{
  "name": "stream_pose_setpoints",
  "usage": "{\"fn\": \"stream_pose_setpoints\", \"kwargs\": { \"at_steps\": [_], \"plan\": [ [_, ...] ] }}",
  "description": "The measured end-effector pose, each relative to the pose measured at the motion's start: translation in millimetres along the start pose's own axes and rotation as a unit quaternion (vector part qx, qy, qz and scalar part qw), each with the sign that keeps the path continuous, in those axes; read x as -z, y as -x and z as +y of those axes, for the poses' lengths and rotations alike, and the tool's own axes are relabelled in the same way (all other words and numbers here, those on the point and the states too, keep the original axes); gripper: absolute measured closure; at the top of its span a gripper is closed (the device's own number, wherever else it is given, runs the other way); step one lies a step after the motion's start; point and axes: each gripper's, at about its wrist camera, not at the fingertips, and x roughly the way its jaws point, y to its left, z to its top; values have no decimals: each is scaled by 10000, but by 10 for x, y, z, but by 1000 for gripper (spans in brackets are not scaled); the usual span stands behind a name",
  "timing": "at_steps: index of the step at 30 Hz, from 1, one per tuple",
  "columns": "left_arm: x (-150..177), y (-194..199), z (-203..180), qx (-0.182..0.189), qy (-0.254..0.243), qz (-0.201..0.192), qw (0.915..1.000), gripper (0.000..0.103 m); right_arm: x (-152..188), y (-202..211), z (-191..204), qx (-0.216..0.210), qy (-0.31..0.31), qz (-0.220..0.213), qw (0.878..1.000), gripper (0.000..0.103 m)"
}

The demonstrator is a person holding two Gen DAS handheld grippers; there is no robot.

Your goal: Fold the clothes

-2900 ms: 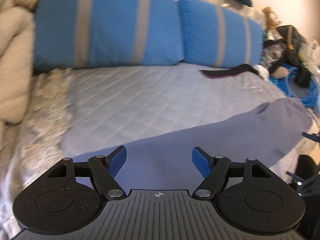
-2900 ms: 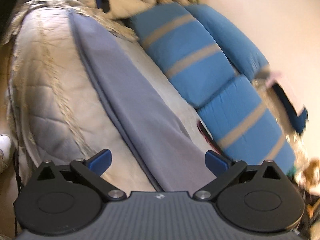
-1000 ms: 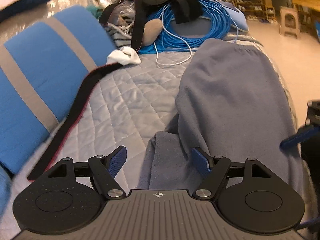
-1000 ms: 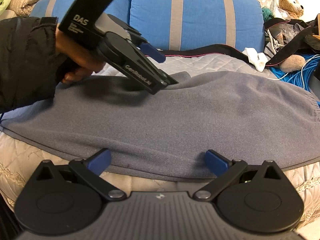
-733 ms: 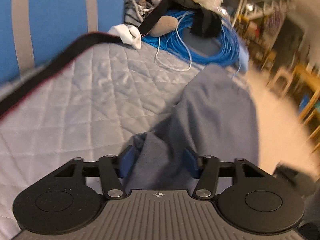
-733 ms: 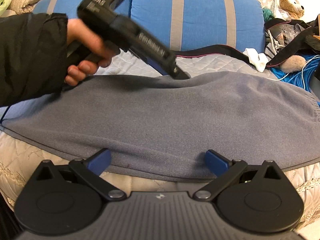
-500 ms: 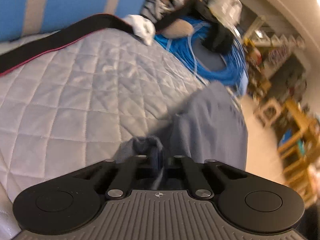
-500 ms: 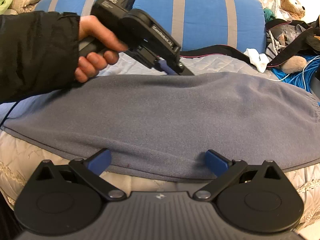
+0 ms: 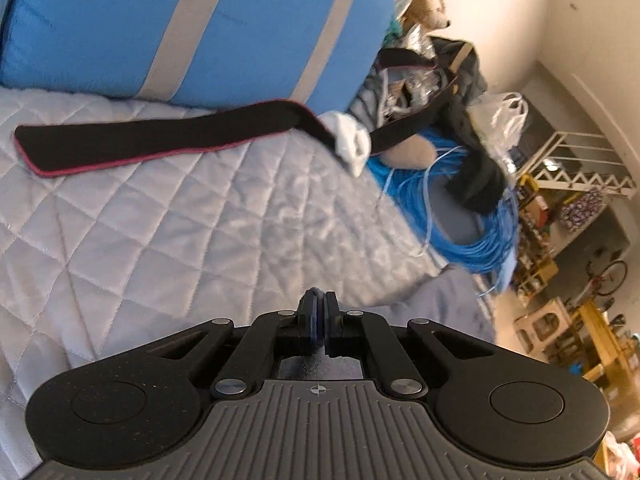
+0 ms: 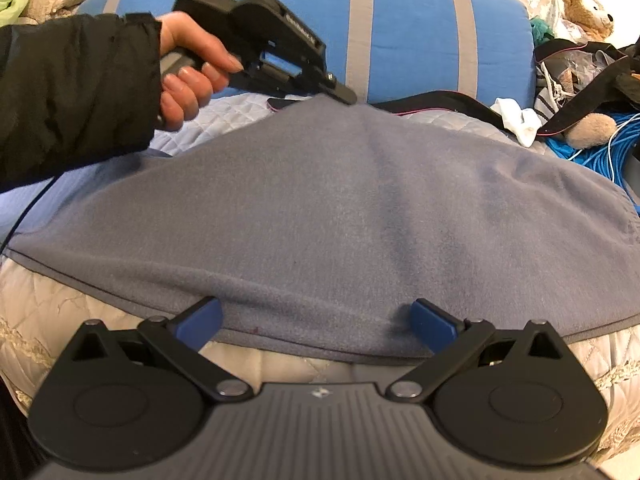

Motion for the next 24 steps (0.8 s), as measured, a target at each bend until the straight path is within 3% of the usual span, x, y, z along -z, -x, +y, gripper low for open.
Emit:
{"fn": "stream_pose_setpoints", "kwargs": {
  "at_steps": [4,6,7,10,11,12,15,17,22,24],
  "plan": [
    [23,-84,89,63,202,261,9994,90,2,5,-5,-7,-1,3,10000,0],
    [40,-94,114,100,272,314,9991,59,3,7,-8,-6,-2,2,10000,0],
    [49,-99,127,119,307,340,9989,55,5,8,-8,-5,-3,1,10000,0],
    [75,-115,166,175,413,418,9981,60,6,8,-2,-3,-2,1,10000,0],
    [112,-98,133,262,325,387,9984,91,6,8,-1,-2,-2,1,10000,0],
    [129,-73,56,145,180,359,9991,100,8,8,-1,-3,-1,1,10000,0],
    [212,65,-348,-133,-696,60,9975,100,14,8,-7,-18,-2,-9,10000,0],
    [330,145,-687,-152,-1352,-39,9907,100,16,8,-8,-24,-6,-13,10000,0],
    [811,193,-1356,-152,-2835,165,9587,100,15,2,-13,-42,-25,-10,10000,0],
    [992,178,-1443,-203,-3146,330,9484,99,17,2,-12,-43,-33,-13,10000,0]
  ]
}}
